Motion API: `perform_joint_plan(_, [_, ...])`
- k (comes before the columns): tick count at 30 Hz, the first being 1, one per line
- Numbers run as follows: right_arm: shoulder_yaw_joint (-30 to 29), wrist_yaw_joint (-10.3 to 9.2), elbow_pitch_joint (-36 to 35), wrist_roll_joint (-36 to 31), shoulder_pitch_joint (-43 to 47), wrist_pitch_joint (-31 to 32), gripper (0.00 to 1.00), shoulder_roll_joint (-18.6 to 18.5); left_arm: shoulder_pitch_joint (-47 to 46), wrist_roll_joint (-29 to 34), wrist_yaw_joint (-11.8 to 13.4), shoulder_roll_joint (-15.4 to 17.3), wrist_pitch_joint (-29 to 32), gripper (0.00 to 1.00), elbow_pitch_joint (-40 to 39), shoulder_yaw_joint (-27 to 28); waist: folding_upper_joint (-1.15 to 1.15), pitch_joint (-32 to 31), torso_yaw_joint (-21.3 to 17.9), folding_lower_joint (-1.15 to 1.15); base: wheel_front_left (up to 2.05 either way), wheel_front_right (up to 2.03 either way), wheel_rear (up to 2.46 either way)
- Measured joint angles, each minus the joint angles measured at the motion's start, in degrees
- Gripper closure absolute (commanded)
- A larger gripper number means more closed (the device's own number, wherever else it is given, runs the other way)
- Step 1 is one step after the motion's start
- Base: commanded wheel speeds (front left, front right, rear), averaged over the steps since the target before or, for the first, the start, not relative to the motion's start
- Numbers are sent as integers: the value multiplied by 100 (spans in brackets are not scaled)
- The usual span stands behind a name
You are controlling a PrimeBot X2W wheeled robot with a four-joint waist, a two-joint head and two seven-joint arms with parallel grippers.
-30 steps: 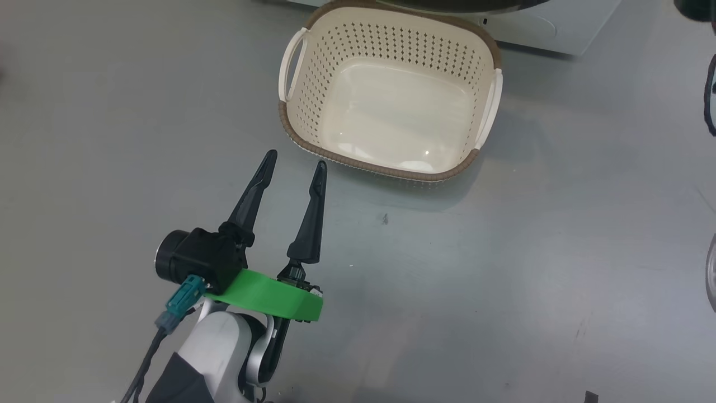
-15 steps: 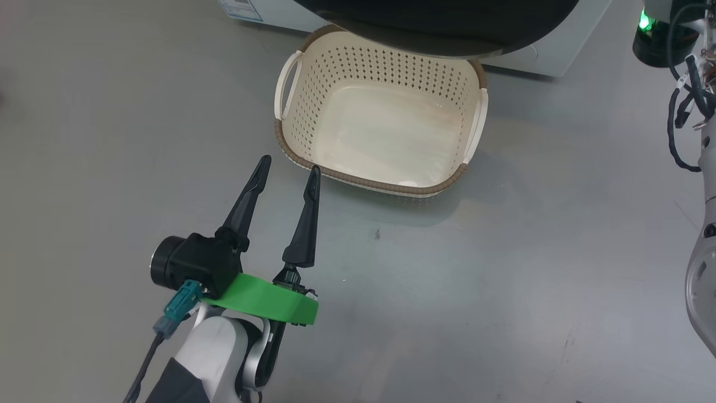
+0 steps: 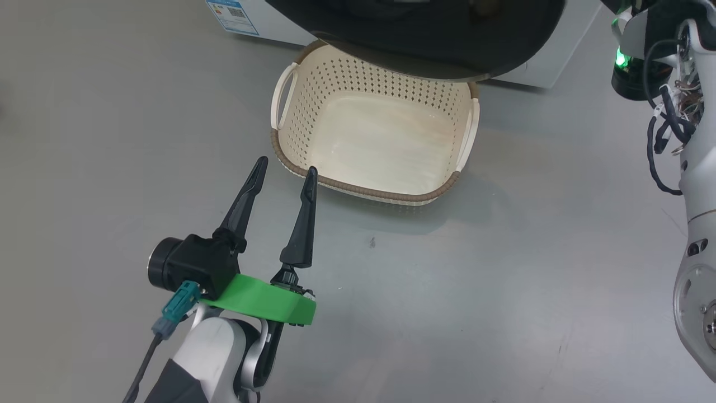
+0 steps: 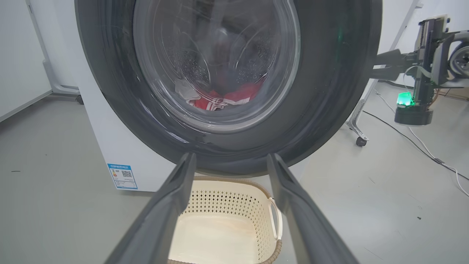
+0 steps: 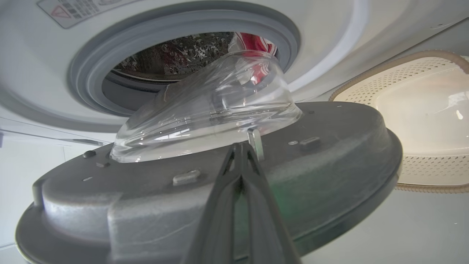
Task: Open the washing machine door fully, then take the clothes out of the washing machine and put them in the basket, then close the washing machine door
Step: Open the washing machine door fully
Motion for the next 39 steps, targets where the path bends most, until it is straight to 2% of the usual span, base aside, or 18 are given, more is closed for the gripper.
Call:
perform_joint_plan(8, [42, 104, 97, 74, 229, 148, 100, 78, 48, 19, 0, 0, 0, 0, 64, 11, 0, -146, -29, 0, 0, 0, 0])
perform_joint_plan(26, [193, 125, 165, 147, 430, 287, 100, 155, 223, 26, -1, 4, 0, 0, 102, 15, 0, -385, -93, 0, 0, 0, 0])
perform_joint_plan(30, [189, 237, 145, 137, 444, 137, 100, 159, 223, 27, -1, 4, 0, 0, 102, 27, 0, -413, -99, 0, 0, 0, 0])
perform_joint_plan(34, [222, 442, 125, 19, 548, -76, 100, 157, 224, 60, -1, 5, 0, 0, 115, 97, 0, -483, -113, 0, 0, 0, 0])
perform_joint_plan(39, [543, 899, -10, -570, 691, -584, 100, -62, 240, 109, -5, 8, 0, 0, 142, 180, 0, -619, -152, 0, 0, 0, 0])
